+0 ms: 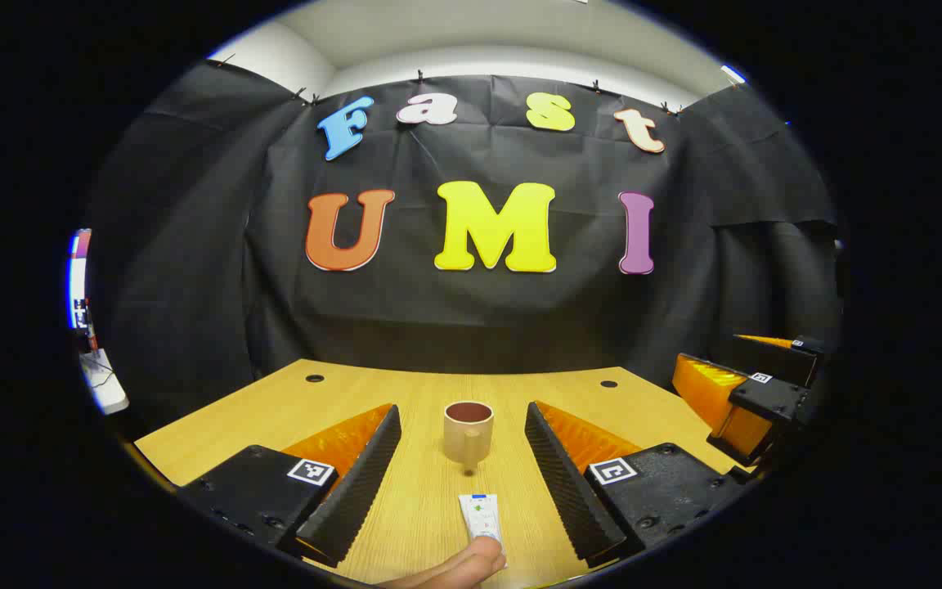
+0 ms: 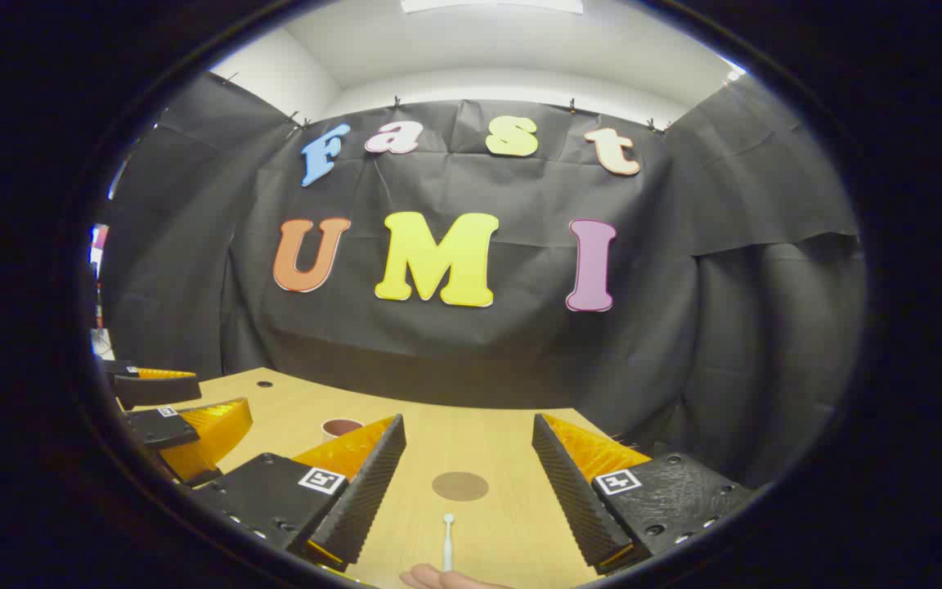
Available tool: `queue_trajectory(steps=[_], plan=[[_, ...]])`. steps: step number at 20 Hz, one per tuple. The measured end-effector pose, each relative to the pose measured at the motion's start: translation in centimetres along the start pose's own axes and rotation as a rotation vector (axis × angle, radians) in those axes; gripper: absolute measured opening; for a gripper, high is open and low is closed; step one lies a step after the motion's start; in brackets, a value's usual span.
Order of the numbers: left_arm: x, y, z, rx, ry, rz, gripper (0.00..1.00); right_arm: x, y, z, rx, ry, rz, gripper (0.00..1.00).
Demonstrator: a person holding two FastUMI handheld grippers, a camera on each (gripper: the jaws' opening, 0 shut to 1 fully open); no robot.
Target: Put the toothbrush and toothpaste on the desktop into the cup, then pick up the cup and place it on the coaster on the desktop.
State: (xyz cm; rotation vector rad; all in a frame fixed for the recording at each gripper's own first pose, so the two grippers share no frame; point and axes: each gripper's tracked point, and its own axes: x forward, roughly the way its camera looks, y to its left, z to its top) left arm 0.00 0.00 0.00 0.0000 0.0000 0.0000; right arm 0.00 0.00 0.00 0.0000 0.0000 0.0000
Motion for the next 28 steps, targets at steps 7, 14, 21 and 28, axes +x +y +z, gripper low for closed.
queue_trajectory(steps=[7,14,21,28], plan=[[0.9,1.0,-0.8,0.006,0.021,0.055,0.98,0.7,-0.7,-1.3,-0.005,0.030,-0.014,0.95],[0.4,1.3,0.0,0.009,-0.001,0.059,0.97,0.8,-0.8,-1.3,-0.015,0.025,-0.026,0.95],[0.5,0.9,-0.2,0.031,0.000,0.051,0.97,0.9,-1.0,-1.6,-0.014,0.027,-0.031,0.96],[2.9,1.3,-6.2,0.006,0.190,0.052,0.97,1.6,-1.0,-4.1,0.008,0.080,-0.017,0.95]])
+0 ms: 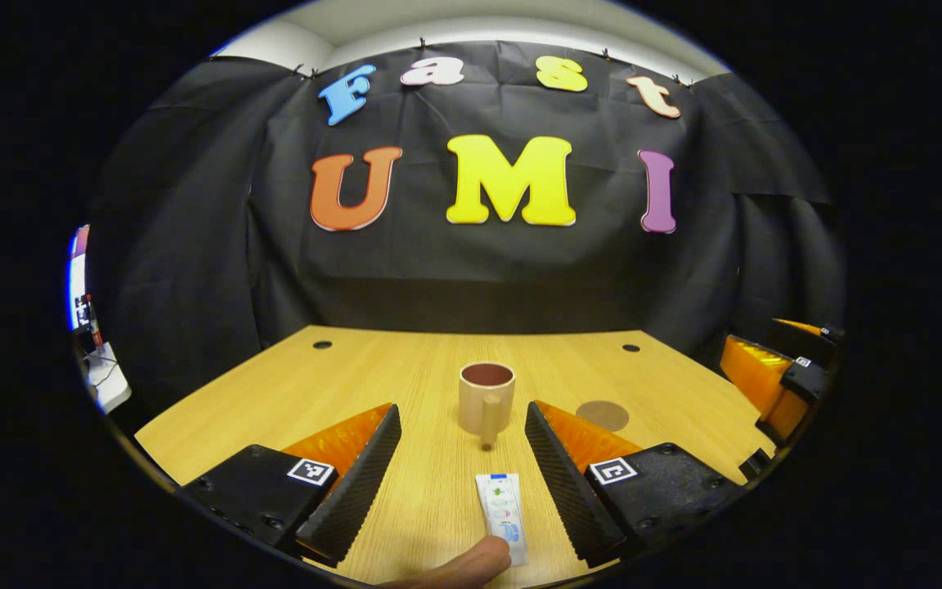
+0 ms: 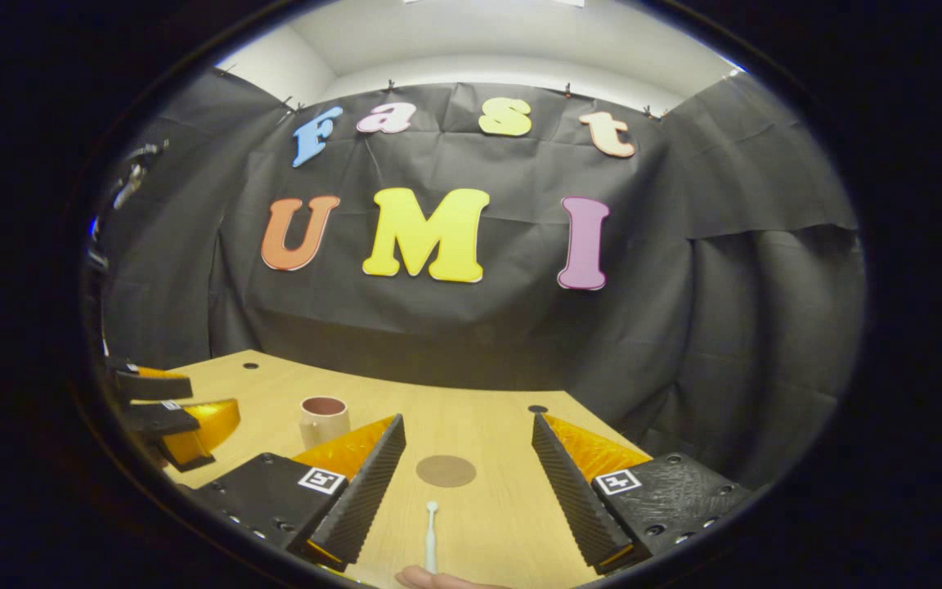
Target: Put the toothbrush and toothpaste on the desktop into the cup, then pick up the cup and place it on the coaster on the desktop.
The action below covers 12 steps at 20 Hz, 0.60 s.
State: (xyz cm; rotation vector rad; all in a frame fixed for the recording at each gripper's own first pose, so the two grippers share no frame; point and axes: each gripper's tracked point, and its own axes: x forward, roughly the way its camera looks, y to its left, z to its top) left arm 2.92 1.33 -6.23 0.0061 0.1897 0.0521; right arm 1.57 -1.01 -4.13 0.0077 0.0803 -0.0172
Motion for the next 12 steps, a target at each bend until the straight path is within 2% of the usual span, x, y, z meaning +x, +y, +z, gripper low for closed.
queue_trajectory(steps=[4,6,10,12], plan=[[1.2,0.8,-4.1,0.002,0.157,0.062,0.98,0.4,-0.5,-1.9,0.004,0.038,0.002,0.96],[1.1,0.0,-5.8,-0.022,0.209,0.044,0.98,0.6,-0.2,-3.1,-0.008,0.048,0.018,0.95],[-0.4,-1.4,-8.3,0.084,0.262,0.036,0.98,0.9,-0.1,-7.5,-0.039,0.118,0.043,0.96],[-0.6,-2.1,-9.7,0.075,0.313,0.001,1.00,0.7,-0.2,-9.3,-0.033,0.155,0.052,0.95]])
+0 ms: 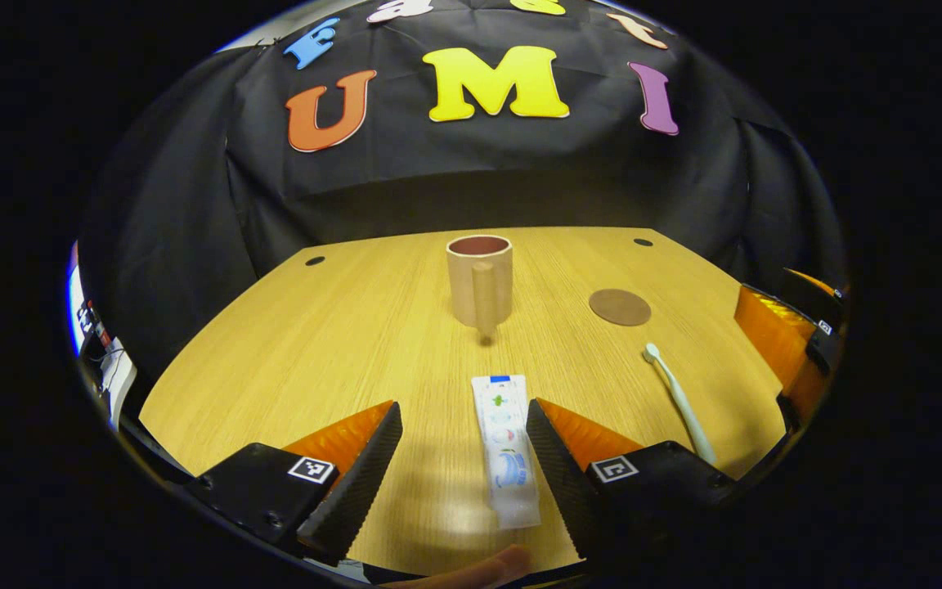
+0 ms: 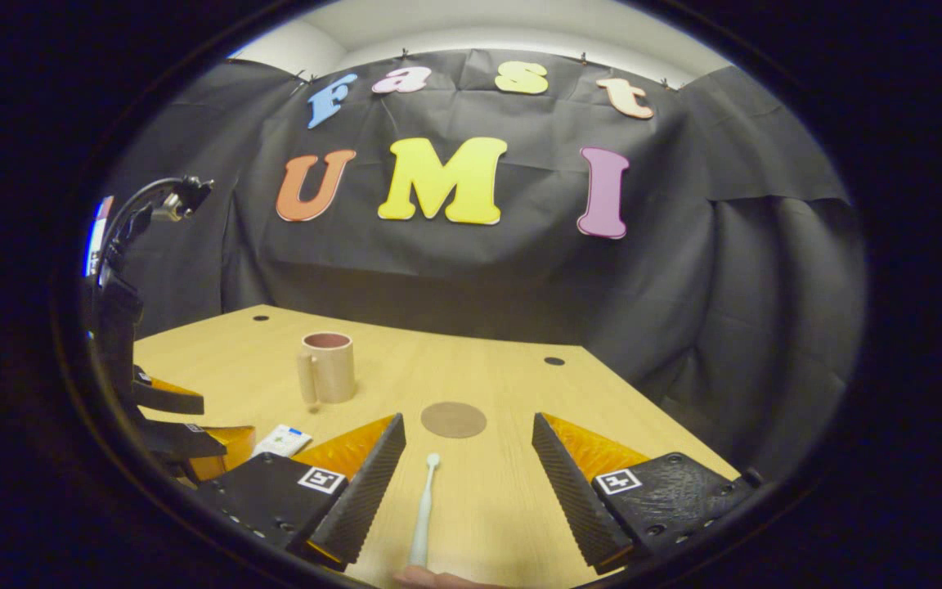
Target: Put the toothbrush and toothpaste on the desktop into the cup, then pick up the cup and place it on the coaster on the desktop.
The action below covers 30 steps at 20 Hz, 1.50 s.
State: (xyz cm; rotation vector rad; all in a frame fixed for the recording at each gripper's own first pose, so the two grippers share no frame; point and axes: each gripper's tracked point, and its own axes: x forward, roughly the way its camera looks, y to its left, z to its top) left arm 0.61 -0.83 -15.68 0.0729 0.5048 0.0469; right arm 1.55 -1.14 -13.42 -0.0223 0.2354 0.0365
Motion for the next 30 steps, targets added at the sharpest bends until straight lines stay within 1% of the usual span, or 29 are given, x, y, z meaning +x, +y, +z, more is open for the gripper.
queue_trajectory(steps=[1,3,8,9,10,12,13,14,15,16,17,18,19,20,21,22,23,24,25,27,28,30], plan=[[-0.2,-0.9,-1.3,-0.023,0.037,-0.024,0.98,0.1,0.0,-0.6,0.005,0.015,0.005,0.95],[-0.4,-2.1,-2.9,-0.049,0.093,-0.054,0.98,0.2,-0.3,-1.5,0.012,0.029,0.005,0.95],[0.2,-1.3,-4.6,-0.013,0.154,0.009,0.95,0.3,-0.9,-2.0,0.020,0.033,0.000,0.95],[0.1,-1.2,-5.1,-0.005,0.168,0.013,0.94,0.3,-1.0,-2.1,0.021,0.030,-0.001,0.95],[0.1,-1.6,-5.5,-0.005,0.187,0.003,0.90,0.4,-1.1,-2.1,0.021,0.030,0.000,0.95],[0.2,-1.9,-5.4,-0.008,0.192,-0.005,0.88,0.5,-1.4,-2.6,0.030,0.031,-0.002,0.95],[0.2,-2.0,-5.4,-0.012,0.196,-0.008,0.92,0.6,-1.5,-2.7,0.038,0.037,-0.001,0.95],[0.2,-2.0,-5.4,-0.037,0.204,-0.008,0.84,0.6,-1.5,-3.0,0.046,0.042,0.004,0.95],[0.2,-2.3,-5.3,-0.058,0.206,-0.011,0.80,0.7,-1.5,-3.0,0.051,0.044,0.009,0.95],[0.3,-2.3,-5.2,-0.048,0.206,-0.016,0.67,0.6,-1.4,-2.9,0.057,0.039,0.021,0.95],[0.4,-2.4,-5.3,-0.038,0.199,-0.029,0.64,0.5,-1.4,-2.7,0.065,0.034,0.034,0.95],[0.6,-2.4,-5.1,-0.037,0.193,-0.032,0.55,0.5,-1.6,-2.9,0.072,0.033,0.037,0.95],[0.7,-2.3,-5.2,-0.037,0.192,-0.036,0.55,0.6,-1.7,-2.8,0.075,0.032,0.036,0.96],[0.8,-2.3,-5.3,-0.039,0.194,-0.041,0.46,0.7,-1.9,-2.8,0.078,0.034,0.033,0.95],[0.8,-2.3,-5.4,-0.048,0.188,-0.047,0.46,0.7,-1.8,-2.7,0.087,0.039,0.043,0.95],[0.8,-2.4,-5.3,-0.052,0.186,-0.051,0.44,0.8,-1.2,-3.0,0.092,0.053,0.069,0.95],[0.6,-2.6,-4.9,-0.044,0.185,-0.057,0.43,1.0,-1.2,-3.2,0.091,0.070,0.068,0.94],[0.4,-2.6,-4.4,-0.041,0.172,-0.059,0.42,1.3,-1.3,-3.3,0.085,0.082,0.063,0.94],[0.3,-2.3,-3.4,-0.035,0.133,-0.042,0.42,1.6,-1.3,-3.3,0.078,0.090,0.060,0.95],[-0.3,-1.1,-0.3,0.003,0.033,0.012,0.42,2.1,-1.6,-3.6,0.067,0.110,0.036,0.95],[-0.7,-0.9,1.6,0.007,-0.020,0.019,0.42,2.4,-1.7,-3.9,0.067,0.124,0.026,0.95],[-1.5,-1.3,4.9,-0.024,-0.102,-0.011,0.42,3.1,-1.3,-4.7,0.067,0.162,0.019,0.95]])
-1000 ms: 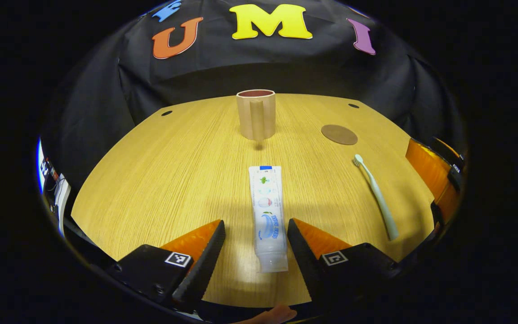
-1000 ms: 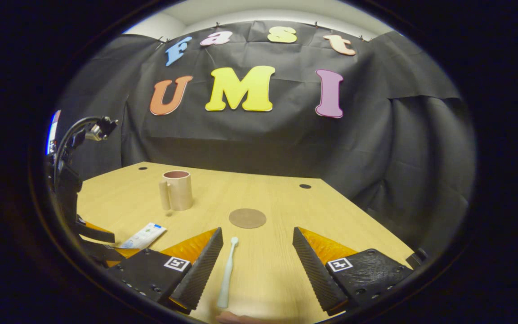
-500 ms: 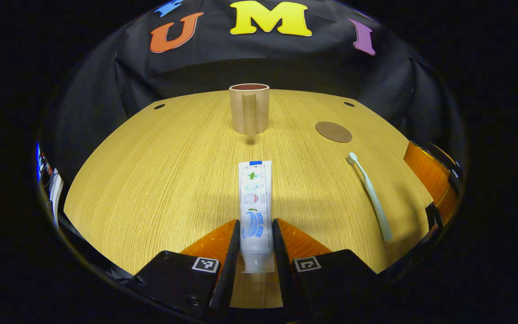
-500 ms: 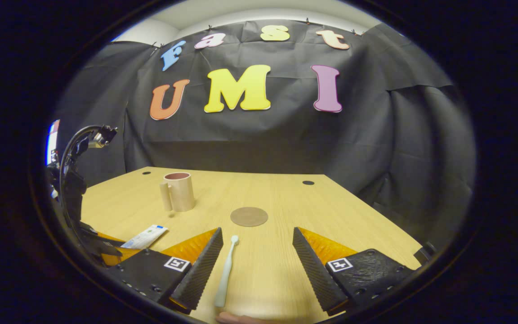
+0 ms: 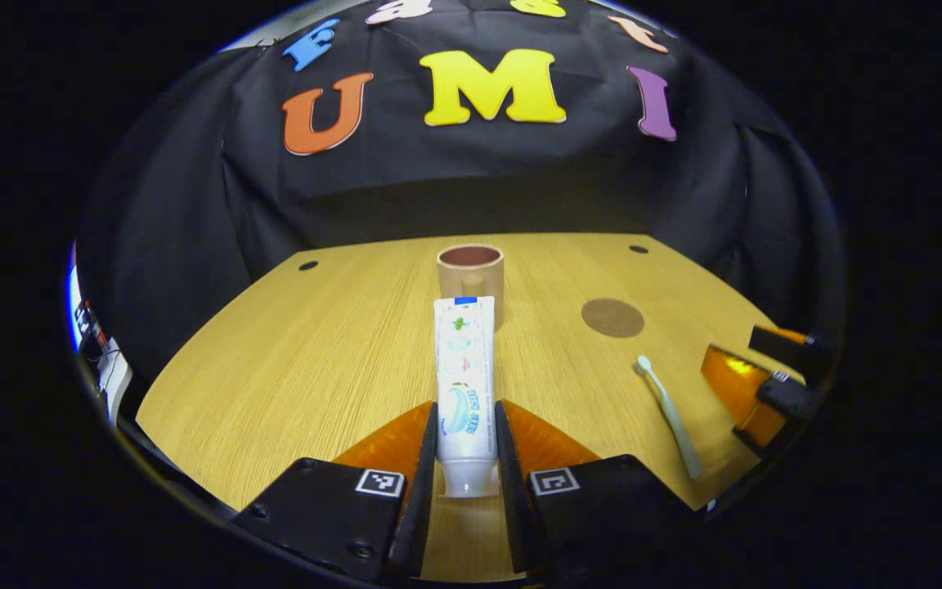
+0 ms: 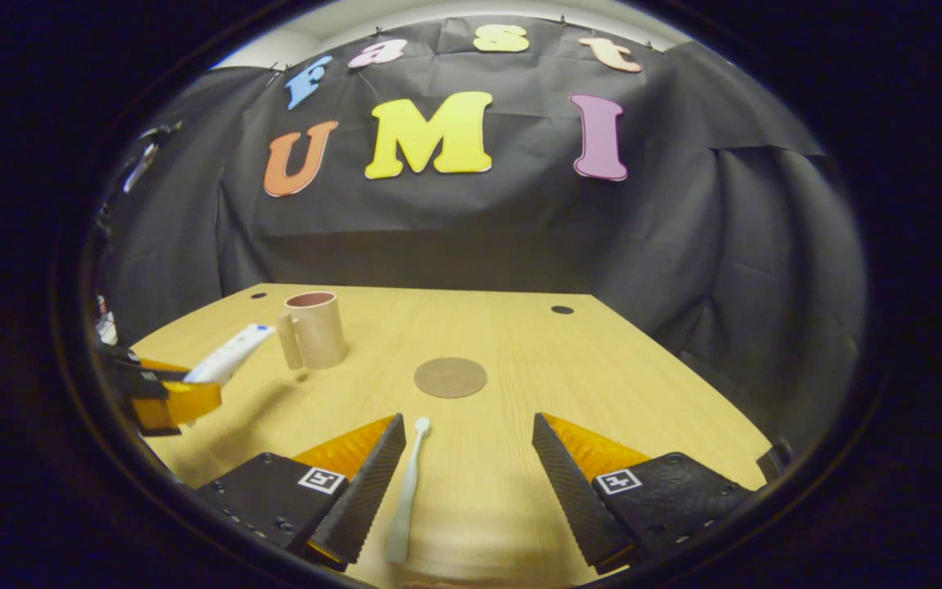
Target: Put the toothbrush and toothpaste on the desktop into the cup, then pick up the cup and place it on the coaster on the desktop.
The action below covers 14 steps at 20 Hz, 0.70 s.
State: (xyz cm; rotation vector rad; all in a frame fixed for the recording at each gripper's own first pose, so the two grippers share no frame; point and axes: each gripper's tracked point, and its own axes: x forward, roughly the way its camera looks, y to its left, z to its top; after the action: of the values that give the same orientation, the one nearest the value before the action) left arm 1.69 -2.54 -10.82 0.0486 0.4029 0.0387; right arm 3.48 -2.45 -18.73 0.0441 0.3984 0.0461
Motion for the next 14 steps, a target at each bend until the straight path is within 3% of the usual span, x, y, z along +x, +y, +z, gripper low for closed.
queue_trajectory(steps=[4,5,7,10,13,14], plan=[[0.1,-0.2,5.0,-0.048,-0.150,-0.035,0.42,1.8,1.5,-1.5,0.017,0.096,0.015,0.95],[0.0,-0.2,6.2,-0.056,-0.181,-0.037,0.38,2.3,1.9,-2.2,0.012,0.122,0.020,0.95],[-0.2,-0.5,8.1,-0.085,-0.224,-0.058,0.42,2.9,2.4,-2.7,-0.031,0.151,0.008,0.96],[-0.6,-0.3,9.6,-0.129,-0.240,-0.088,0.41,3.7,2.9,-2.6,-0.050,0.158,-0.037,0.96],[-1.0,0.4,9.6,-0.151,-0.275,-0.117,0.41,4.7,4.2,-3.3,-0.052,0.207,-0.024,0.95],[-0.8,0.8,9.1,-0.140,-0.234,-0.106,0.41,5.0,4.3,-3.6,-0.065,0.226,-0.026,0.95]])
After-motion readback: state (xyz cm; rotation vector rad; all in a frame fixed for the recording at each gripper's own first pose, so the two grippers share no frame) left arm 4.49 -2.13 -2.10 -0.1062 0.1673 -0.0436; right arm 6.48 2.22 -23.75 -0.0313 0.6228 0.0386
